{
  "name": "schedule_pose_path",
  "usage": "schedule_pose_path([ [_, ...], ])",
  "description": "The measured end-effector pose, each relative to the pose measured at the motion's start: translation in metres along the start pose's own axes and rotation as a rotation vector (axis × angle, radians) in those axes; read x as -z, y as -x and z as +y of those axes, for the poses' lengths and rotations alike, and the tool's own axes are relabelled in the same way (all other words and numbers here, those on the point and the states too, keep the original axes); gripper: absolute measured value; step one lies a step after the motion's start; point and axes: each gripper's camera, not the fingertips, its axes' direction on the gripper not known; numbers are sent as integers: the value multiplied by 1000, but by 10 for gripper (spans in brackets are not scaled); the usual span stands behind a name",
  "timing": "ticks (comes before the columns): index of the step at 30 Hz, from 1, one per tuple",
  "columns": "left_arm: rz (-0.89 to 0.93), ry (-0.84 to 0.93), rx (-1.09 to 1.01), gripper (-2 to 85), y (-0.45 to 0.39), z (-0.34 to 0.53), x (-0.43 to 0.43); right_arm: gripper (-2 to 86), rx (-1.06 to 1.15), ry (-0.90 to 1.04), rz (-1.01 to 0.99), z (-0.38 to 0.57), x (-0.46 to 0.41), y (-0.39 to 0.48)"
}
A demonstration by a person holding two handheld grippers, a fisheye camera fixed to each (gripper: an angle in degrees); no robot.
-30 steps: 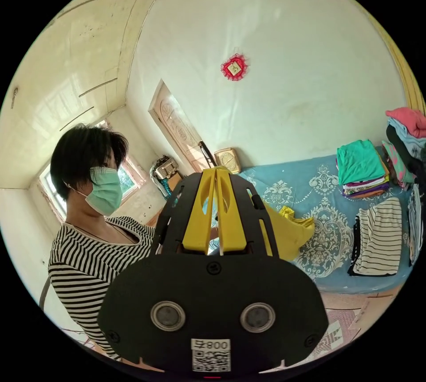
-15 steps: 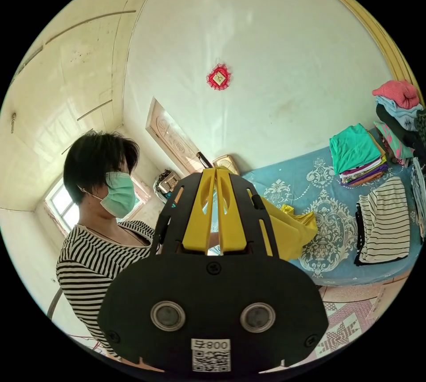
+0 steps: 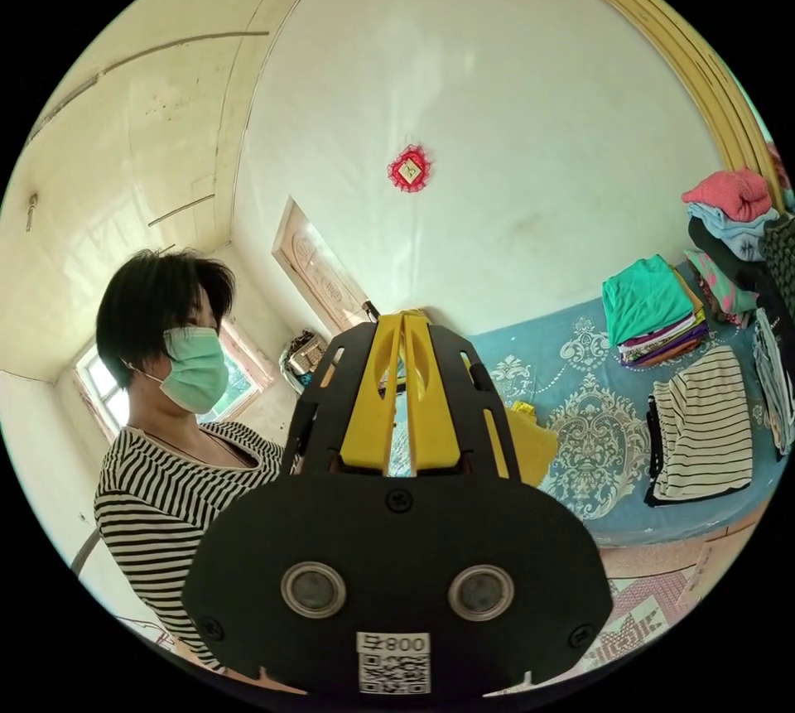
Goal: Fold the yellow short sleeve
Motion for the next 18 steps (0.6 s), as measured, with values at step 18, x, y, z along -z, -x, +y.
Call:
schedule_pose_path([
  [18,-420,-520,-233,9,-97,-13,401,0,363,-174,-71,24,118,176],
])
